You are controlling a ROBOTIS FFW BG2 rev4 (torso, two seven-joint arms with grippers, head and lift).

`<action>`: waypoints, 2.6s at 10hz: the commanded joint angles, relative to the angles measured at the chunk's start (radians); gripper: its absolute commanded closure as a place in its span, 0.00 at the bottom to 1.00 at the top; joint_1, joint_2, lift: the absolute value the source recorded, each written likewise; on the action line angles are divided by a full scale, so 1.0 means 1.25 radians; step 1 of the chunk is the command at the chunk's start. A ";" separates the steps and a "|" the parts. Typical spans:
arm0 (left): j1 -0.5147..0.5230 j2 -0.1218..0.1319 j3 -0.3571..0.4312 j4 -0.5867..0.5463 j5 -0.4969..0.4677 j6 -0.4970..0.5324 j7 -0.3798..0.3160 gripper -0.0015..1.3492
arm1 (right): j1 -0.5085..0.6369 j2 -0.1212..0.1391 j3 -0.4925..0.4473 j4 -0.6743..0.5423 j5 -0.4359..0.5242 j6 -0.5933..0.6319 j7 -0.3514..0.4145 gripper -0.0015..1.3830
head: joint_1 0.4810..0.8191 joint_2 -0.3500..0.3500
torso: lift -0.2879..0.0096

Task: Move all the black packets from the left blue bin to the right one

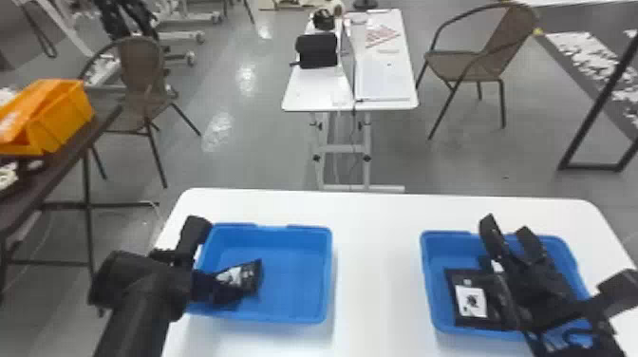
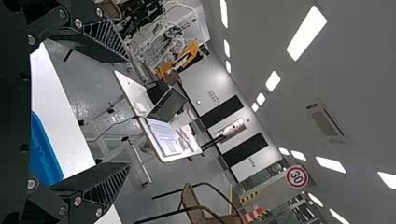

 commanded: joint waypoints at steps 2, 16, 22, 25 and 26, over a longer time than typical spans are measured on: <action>0.002 -0.006 0.023 0.002 -0.004 -0.041 0.005 0.90 | -0.001 0.000 0.000 0.001 -0.005 0.000 0.003 0.18 | 0.63 0.66 | 0.97; 0.030 -0.060 -0.347 -0.348 0.192 -0.425 -0.050 0.90 | -0.140 -0.001 0.080 -0.023 0.050 0.048 0.073 0.18 | 0.63 0.36 | 0.97; -0.010 -0.076 -0.373 -0.265 0.226 -0.538 -0.020 0.90 | -0.224 0.008 0.131 0.035 0.055 0.037 0.073 0.17 | 0.51 0.33 | 0.97; -0.014 -0.077 -0.379 -0.259 0.226 -0.540 -0.016 0.90 | -0.224 0.020 0.153 0.033 0.051 0.038 0.073 0.16 | 0.49 0.35 | 0.97; -0.014 -0.078 -0.376 -0.258 0.230 -0.540 -0.016 0.90 | -0.224 0.020 0.163 0.039 0.051 0.038 0.073 0.20 | 0.49 0.35 | 0.97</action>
